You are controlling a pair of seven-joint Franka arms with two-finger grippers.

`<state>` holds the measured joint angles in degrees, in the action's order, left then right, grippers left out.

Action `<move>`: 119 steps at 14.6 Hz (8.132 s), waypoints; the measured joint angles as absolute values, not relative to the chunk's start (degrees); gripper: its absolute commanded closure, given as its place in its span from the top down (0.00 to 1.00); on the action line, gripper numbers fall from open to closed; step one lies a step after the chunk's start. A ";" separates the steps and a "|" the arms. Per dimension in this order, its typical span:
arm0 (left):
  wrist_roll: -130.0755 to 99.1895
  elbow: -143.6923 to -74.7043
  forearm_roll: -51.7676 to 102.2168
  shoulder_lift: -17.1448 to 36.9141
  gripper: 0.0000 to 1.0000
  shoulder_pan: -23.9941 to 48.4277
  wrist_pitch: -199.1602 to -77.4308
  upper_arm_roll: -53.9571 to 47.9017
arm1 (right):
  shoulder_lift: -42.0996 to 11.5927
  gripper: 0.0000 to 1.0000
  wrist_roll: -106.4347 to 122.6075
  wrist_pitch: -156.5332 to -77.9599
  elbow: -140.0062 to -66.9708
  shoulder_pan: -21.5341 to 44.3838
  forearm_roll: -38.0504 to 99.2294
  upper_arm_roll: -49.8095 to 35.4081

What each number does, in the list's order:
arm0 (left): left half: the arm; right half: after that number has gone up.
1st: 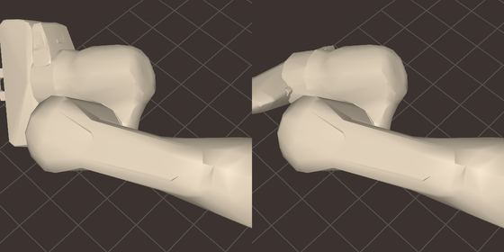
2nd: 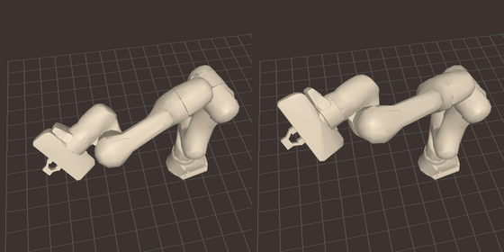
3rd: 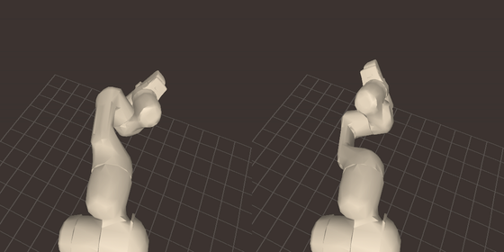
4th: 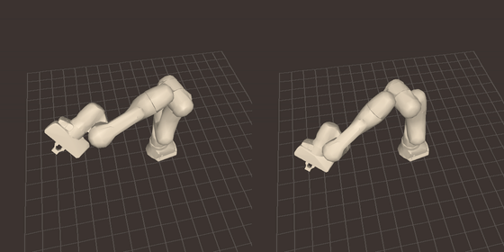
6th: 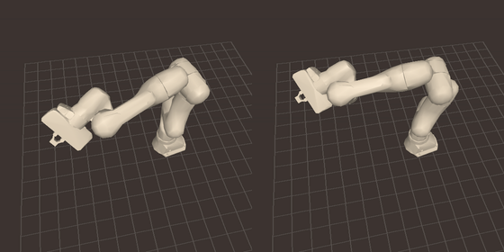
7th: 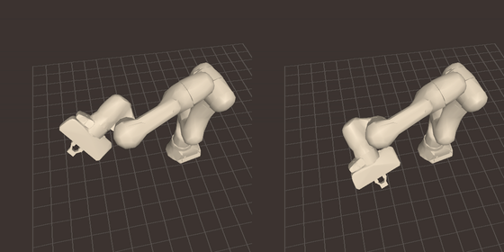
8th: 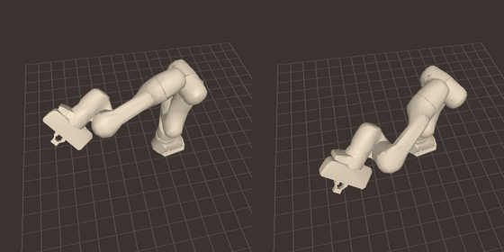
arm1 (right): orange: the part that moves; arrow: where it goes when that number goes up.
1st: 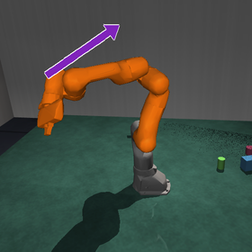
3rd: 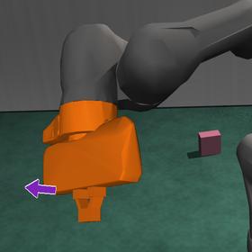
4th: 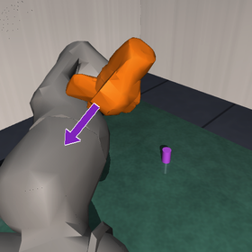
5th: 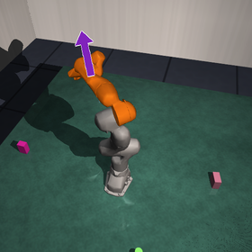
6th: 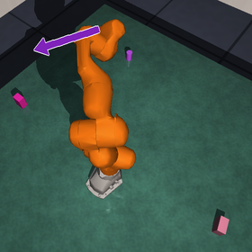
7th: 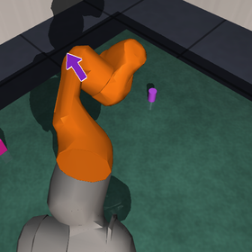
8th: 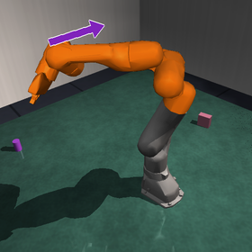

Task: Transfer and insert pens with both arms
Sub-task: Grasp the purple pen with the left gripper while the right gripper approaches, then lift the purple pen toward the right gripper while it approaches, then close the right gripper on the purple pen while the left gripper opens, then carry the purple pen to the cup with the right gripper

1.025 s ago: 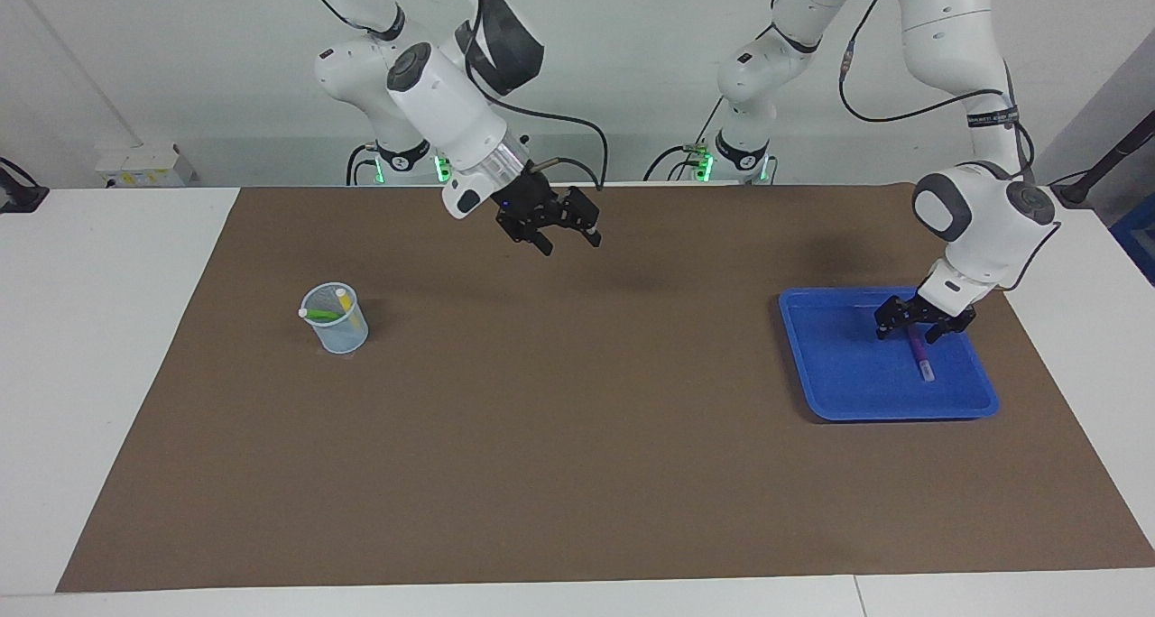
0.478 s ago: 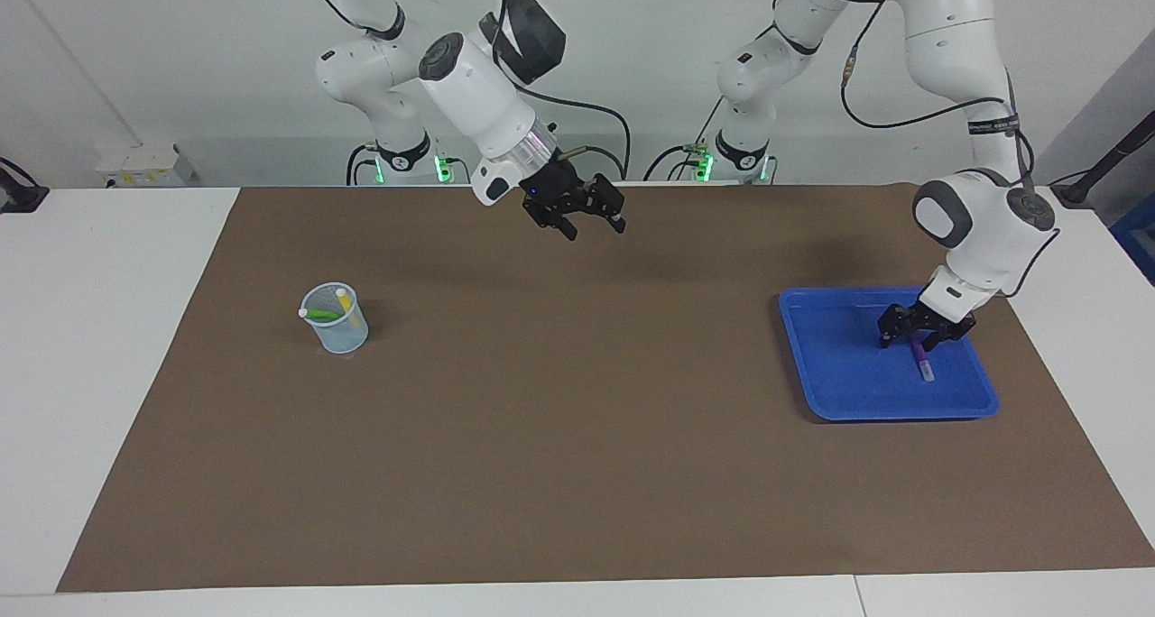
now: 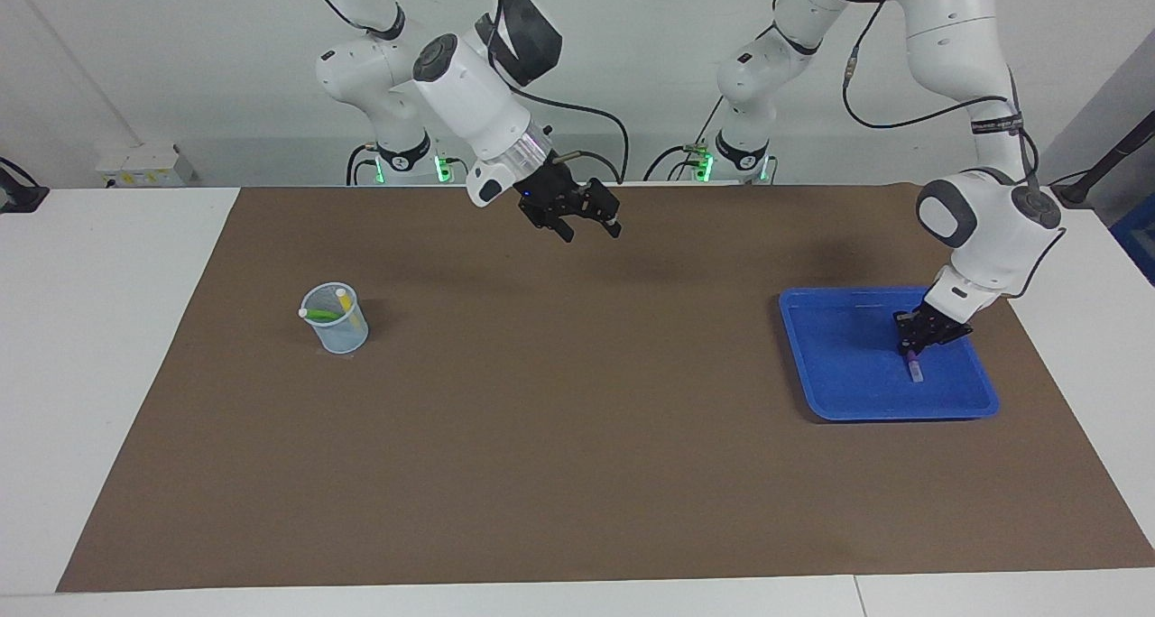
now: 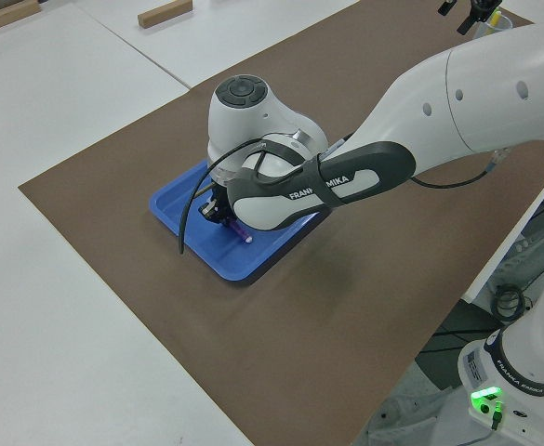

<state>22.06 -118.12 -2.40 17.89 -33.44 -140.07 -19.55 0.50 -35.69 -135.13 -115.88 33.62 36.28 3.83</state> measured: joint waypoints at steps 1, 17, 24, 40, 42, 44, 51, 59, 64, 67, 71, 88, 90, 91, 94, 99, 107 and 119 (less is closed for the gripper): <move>21.50 -117.94 -2.40 17.97 0.00 -33.39 -139.90 -19.66 | 0.50 1.00 -35.69 -135.18 -115.78 33.42 36.28 3.83; -29.53 -102.44 13.13 11.95 0.00 -25.68 -105.23 -27.93 | 0.69 1.00 -35.70 -137.66 -115.26 34.30 36.28 -0.02; -62.99 -102.44 22.77 7.97 0.00 -25.36 -98.74 -34.15 | 0.79 1.00 -35.70 -139.65 -115.22 34.37 36.28 -2.58; -97.48 -109.24 38.92 4.10 0.00 -22.64 -98.00 -36.02 | -2.26 0.93 -34.81 -148.05 -113.07 36.65 36.29 -5.48; -97.57 -110.29 39.97 3.52 0.00 -22.64 -98.04 -36.02 | -3.82 0.85 -33.06 -148.90 -112.45 36.65 36.29 -5.48; -97.72 -110.79 40.52 3.17 0.00 -22.64 -98.05 -36.01 | -4.53 0.79 -32.00 -149.10 -112.21 36.66 36.29 -5.48; -98.20 -111.46 41.83 2.86 0.00 -22.64 -98.09 -36.00 | -5.07 0.52 -29.77 -149.10 -112.17 37.59 36.29 -5.49; -98.61 -112.22 43.06 2.09 0.00 -22.58 -98.16 -36.02 | -5.75 0.51 -27.57 -149.14 -112.17 37.46 36.29 -5.27; -98.99 -112.26 43.44 2.08 0.00 -22.14 -98.37 -36.02 | -5.84 0.35 -27.23 -149.19 -112.11 37.14 36.29 -5.25; -99.08 -112.39 43.51 2.06 0.00 -22.02 -98.61 -36.03 | -5.86 0.05 -27.22 -149.25 -111.87 37.17 36.29 -5.28; -99.18 -112.82 44.03 2.06 0.00 -21.80 -99.31 -36.14 | -5.90 0.00 -27.23 -149.34 -111.55 37.10 36.30 -5.42; -87.19 -113.96 41.90 -0.25 1.00 -23.60 -100.60 -35.17 | -5.71 0.00 -12.72 -122.65 -107.23 22.52 18.61 -4.59; -78.15 -116.24 41.48 -1.07 1.00 -26.47 -100.39 -35.05 | -5.26 0.00 -8.63 -114.00 -103.56 19.52 12.74 -4.53; -73.49 -117.48 41.45 -1.65 1.00 -28.16 -99.97 -34.99 | -4.86 0.00 -5.29 -109.97 -102.09 17.67 9.88 -4.50; -61.56 -119.27 37.68 -3.02 1.00 -31.44 -97.42 -34.83 | -3.48 0.00 8.72 -102.15 -100.63 11.44 1.09 -4.39; -39.90 -119.36 24.89 -3.94 1.00 -34.96 -95.91 -34.66 | -3.20 0.00 30.79 -101.84 -102.36 4.14 -6.96 -4.38; -16.79 -113.35 8.83 -3.09 1.00 -38.65 -97.62 -34.52 | 0.54 0.00 37.71 -110.24 -113.81 -2.06 -7.10 -4.45; -9.77 -103.76 1.46 -0.85 1.00 -36.81 -97.66 -34.54 | 1.31 1.00 37.26 -120.69 -119.53 -3.28 -7.09 -4.82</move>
